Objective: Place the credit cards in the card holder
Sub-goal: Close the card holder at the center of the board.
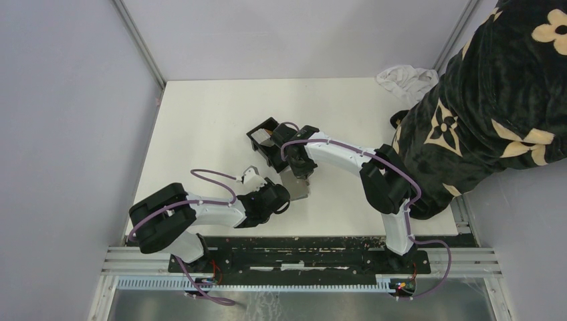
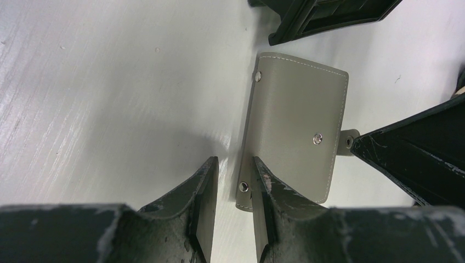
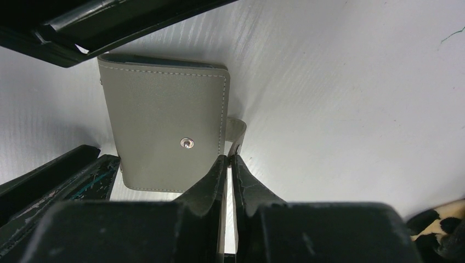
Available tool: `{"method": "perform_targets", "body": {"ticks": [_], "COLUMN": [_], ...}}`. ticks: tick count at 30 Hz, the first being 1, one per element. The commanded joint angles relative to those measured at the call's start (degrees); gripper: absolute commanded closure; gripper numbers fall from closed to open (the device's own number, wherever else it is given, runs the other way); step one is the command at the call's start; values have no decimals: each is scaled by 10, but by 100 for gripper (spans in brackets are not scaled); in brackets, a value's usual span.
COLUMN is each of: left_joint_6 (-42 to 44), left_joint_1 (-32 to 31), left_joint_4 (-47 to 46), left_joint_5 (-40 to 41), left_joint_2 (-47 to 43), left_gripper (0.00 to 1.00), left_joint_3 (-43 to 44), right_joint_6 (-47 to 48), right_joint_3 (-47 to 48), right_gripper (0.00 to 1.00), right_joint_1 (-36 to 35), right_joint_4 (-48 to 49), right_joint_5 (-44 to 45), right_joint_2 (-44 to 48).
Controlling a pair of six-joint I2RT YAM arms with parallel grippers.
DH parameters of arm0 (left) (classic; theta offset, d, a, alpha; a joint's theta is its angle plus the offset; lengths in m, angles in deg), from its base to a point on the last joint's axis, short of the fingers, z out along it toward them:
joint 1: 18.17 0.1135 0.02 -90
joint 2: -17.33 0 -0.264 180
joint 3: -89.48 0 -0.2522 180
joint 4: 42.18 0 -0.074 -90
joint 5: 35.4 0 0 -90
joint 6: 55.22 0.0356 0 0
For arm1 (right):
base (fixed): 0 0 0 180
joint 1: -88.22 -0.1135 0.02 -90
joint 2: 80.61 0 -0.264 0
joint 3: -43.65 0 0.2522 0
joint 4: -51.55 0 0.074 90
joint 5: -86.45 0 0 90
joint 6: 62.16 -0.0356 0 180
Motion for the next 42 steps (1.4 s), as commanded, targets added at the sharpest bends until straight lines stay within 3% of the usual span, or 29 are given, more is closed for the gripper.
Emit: {"method": "perform_targets", "body": {"ticks": [1,3,9,11,24,42], "left_joint_6": [34,34,34,33,32,35], "left_joint_1": [-1,0,0,0,-1,-2], "left_joint_4": [31,31,31,31,31,33], "left_joint_5": [-7,-7,-8,-9,-10,-5], "left_joint_2": [14,16,18,17,16,25], "left_gripper": [64,64,64,64,64,64], "left_joint_3": [-5,-4,-4,-5,-6,3], "right_joint_6": [-2,-1,-2,-2,0,7], "right_joint_3": [6,4,-10,-11,-7,5], "right_gripper": [90,89,70,69,84,88], "right_joint_1": [-4,-5,-5,-5,-5,-19], "right_joint_4": [3,1,1,1,7,12], "right_joint_5": [12,15,25,27,24,-5], "right_joint_2": [24,27,28,29,32,28]}}
